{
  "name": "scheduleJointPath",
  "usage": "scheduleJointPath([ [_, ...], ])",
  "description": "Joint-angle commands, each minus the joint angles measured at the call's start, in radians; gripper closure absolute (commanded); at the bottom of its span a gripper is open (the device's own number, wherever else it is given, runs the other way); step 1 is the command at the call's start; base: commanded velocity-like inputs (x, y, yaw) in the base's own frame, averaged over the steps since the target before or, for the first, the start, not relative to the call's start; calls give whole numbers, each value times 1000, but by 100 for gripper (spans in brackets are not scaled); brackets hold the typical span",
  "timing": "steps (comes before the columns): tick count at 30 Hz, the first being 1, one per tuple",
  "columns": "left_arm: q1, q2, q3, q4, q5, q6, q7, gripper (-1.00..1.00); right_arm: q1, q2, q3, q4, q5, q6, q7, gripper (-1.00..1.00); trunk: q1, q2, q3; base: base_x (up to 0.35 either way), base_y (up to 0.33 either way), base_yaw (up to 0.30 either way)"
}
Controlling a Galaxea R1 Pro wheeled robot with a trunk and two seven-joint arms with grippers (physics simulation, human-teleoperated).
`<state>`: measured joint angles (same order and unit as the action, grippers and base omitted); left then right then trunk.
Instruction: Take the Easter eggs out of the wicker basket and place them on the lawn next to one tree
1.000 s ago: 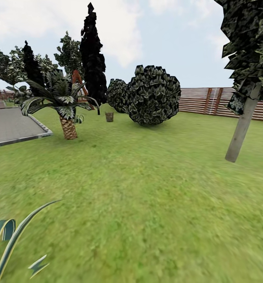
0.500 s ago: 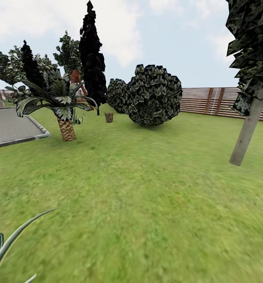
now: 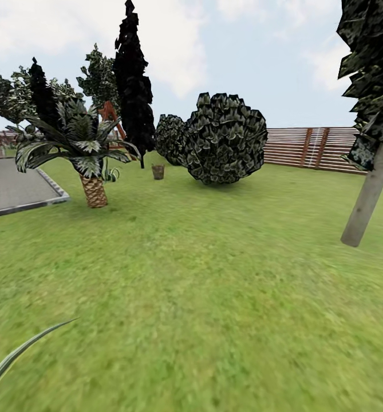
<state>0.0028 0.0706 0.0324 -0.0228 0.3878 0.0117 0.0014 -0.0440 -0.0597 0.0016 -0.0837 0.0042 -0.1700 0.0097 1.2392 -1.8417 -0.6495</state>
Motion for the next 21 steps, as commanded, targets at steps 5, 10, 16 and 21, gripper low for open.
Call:
scheduleJointPath([
  [5,0,0,3,-2,3,2,0,-100,-1,0,0,1,0,-3,1,-100,1,0,-1,324,0,0],
  [10,0,-1,3,-2,3,2,0,-100,-1,0,0,1,0,-3,1,-100,1,0,-1,325,0,0],
  [16,0,-2,3,-2,3,1,0,-100,-1,0,0,1,0,-3,1,-100,1,0,-1,325,0,0],
  [21,0,-1,3,-2,3,1,0,-100,-1,0,0,1,0,-3,1,-100,1,0,-1,325,0,53],
])
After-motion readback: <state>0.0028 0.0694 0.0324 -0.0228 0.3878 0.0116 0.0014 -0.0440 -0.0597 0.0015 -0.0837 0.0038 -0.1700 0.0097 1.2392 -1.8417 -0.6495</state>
